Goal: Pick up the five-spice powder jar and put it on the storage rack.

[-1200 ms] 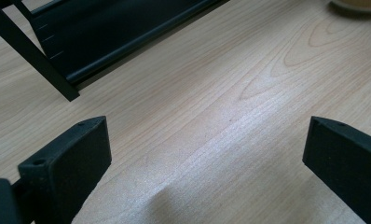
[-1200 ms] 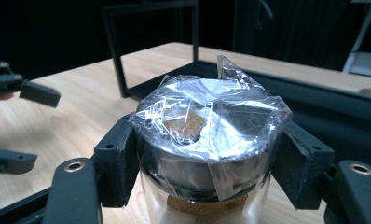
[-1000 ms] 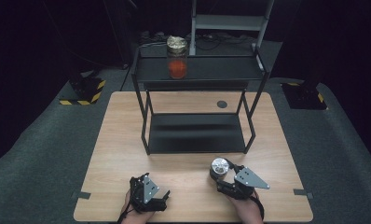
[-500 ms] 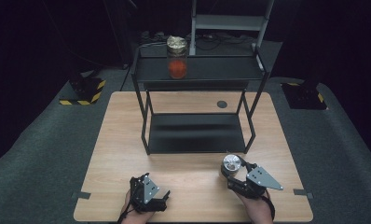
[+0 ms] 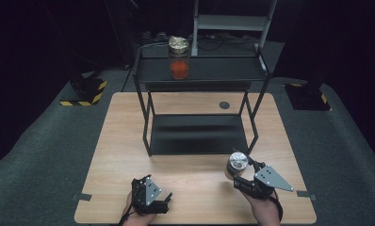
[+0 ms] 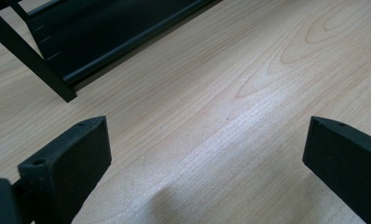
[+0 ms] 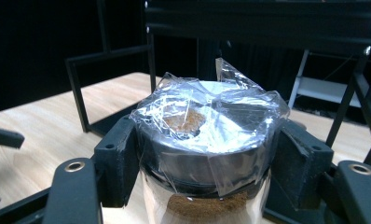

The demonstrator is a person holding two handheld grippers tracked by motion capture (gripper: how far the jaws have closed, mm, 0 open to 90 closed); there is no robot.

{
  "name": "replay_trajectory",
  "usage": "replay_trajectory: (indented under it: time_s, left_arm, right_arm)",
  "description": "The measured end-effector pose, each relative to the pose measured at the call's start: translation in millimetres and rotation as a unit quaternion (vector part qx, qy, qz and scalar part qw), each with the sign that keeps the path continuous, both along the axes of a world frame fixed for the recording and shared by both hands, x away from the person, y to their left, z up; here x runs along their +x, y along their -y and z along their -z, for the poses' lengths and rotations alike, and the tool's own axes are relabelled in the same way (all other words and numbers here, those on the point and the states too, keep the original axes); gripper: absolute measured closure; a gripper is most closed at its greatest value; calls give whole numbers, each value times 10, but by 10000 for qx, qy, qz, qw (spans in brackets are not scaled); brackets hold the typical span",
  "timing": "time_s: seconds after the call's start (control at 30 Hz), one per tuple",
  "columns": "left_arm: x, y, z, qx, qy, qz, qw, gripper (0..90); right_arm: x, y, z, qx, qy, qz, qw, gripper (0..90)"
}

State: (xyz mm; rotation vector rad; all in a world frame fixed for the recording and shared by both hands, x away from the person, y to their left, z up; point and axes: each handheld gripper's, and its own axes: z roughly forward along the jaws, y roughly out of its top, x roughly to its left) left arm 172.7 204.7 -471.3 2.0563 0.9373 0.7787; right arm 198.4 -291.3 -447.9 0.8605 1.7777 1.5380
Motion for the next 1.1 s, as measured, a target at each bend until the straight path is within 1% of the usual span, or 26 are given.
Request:
replay_trajectory:
  time_s: [0.1, 0.2, 0.3, 0.43, 0.53, 0.63, 0.9, 0.97, 1.1]
  left_arm:
    - [-7, 2, 3, 4, 16, 1, 10000, 12]
    - [-3, -5, 2, -9, 6, 6, 10000, 12]
    - [5, -5, 2, -27, -14, 10, 10000, 12]
    - [5, -12, -1, -2, -6, 55, 10000, 12]
    - [12, -17, -4, -8, -21, 67, 10000, 12]
    - [17, -17, -7, -2, -35, 80, 10000, 12]
    - [14, -28, -2, -14, -18, 127, 9999, 12]
    - [16, -32, -3, -21, -23, 133, 9999, 12]
    - [21, -40, -5, -32, -33, 145, 9999, 11]
  right_arm:
    - [26, -3, -64, 113, 2, -22, 9999, 314]
    - [45, -31, -152, 130, 55, -34, 9999, 314]
    - [66, -52, -228, 221, 115, -49, 9997, 313]
    - [111, -72, -375, 197, 135, -118, 9996, 313]
    - [127, -97, -458, 206, 139, -109, 9996, 314]
    - [147, -131, -528, 187, 178, -110, 9996, 314]
    - [218, -197, -699, 213, 189, -137, 9995, 314]
    - [235, -206, -747, 214, 230, -120, 9994, 314]
    - [286, -206, -857, 273, 240, -116, 9993, 314]
